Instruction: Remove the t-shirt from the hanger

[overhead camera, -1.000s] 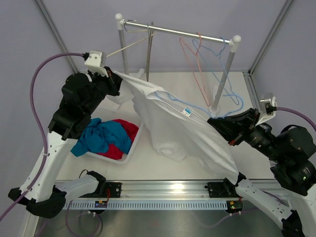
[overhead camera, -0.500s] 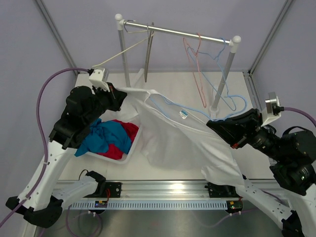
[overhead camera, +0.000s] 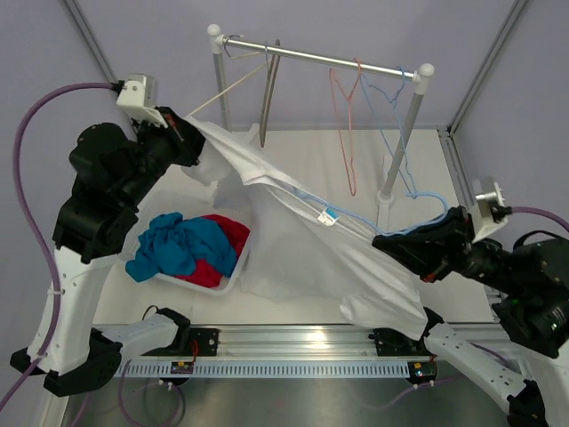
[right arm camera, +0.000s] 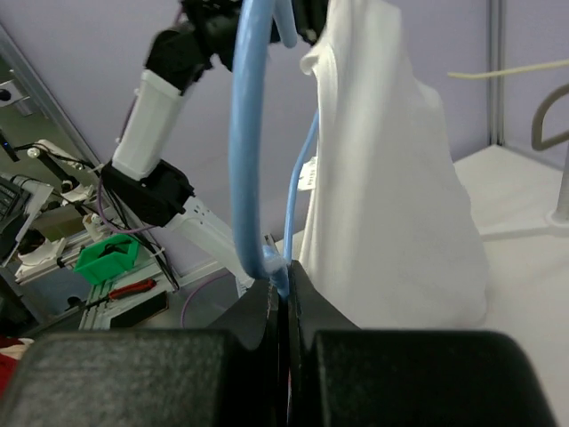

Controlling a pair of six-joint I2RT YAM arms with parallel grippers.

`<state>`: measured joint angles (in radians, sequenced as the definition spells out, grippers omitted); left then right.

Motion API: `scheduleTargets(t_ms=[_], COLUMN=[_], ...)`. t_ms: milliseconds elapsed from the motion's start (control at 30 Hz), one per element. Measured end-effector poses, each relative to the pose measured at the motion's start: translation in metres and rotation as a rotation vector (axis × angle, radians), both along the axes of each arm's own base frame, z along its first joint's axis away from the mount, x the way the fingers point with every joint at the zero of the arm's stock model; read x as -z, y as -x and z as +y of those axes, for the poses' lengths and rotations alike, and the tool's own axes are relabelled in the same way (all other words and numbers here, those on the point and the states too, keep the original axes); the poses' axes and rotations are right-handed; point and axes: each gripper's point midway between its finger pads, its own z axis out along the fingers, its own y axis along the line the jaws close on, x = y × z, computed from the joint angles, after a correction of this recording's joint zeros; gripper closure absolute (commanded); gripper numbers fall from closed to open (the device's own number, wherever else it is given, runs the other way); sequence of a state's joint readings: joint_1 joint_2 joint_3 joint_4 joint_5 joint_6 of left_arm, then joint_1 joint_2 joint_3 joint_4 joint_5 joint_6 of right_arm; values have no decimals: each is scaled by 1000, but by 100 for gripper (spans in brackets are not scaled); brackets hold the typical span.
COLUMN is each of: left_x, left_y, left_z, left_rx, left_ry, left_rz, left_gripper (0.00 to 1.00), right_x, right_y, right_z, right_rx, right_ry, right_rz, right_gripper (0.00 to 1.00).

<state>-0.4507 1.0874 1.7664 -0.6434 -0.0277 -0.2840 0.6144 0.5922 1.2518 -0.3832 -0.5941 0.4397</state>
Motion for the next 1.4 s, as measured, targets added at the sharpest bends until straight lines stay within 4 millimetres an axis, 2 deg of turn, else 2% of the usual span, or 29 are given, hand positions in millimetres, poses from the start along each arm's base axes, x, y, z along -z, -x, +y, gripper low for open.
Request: scheduleTargets(t_ms=[133,200,267,333,433,500,600,700,800,900,933,967,1000,1067,1133,1167,1200,1233,1267,1300,1400], left_x=[51,84,107,114,106,100,108,138,176,208,210,224,230,246,269,282,297,314,332,350,405], left_y=[-19,-25,-25,-23,-15,-2,37,90,122,132,134,136,136,142,150,153,154,155,155,153,143], left_z=[-21,-32,-34,-33,-36,-46,-81,-126,-156,-177,-185,-195,-206,-226,-247,-255,-261,-266,-267,-265,-251], left_rx=[55,90,98,95,134,205,376,594,720,774,788,802,811,822,821,811,793,774,748,714,594], left_ry=[-41,-64,-86,-96,-75,-51,-43,-66,-80,-61,-37,-54,-62,-108,-190,-235,-284,-341,-386,-432,-573], left_rz=[141,229,294,315,284,246,195,189,208,229,225,249,254,271,298,317,337,355,381,412,505], left_gripper=[100,100,100,100,100,100,89,83,71,61,67,72,77,76,69,62,33,18,7,2,1], right_x=[-21,-30,-33,-34,-39,-45,-59,-81,-98,-101,-99,-96,-93,-89,-89,-90,-91,-91,-93,-95,-102], right_y=[25,29,29,26,21,17,4,-21,-53,-78,-86,-93,-99,-107,-111,-111,-109,-107,-103,-99,-83], right_z=[-22,-27,-26,-22,-14,-10,-2,12,27,40,44,47,49,48,42,38,32,26,20,14,-6], right_rx=[25,39,36,21,-10,-14,-15,4,33,54,64,75,86,128,177,200,224,244,262,277,323], right_ry=[-63,-92,-100,-102,-118,-137,-172,-211,-241,-257,-256,-252,-247,-235,-229,-227,-226,-225,-227,-232,-249], right_rz=[-104,-138,-147,-139,-128,-129,-135,-128,-105,-70,-54,-38,-25,-12,-15,-21,-29,-38,-49,-62,-107], right_gripper=[100,100,100,100,100,100,100,100,100,100,100,100,100,100,100,100,100,100,100,100,100])
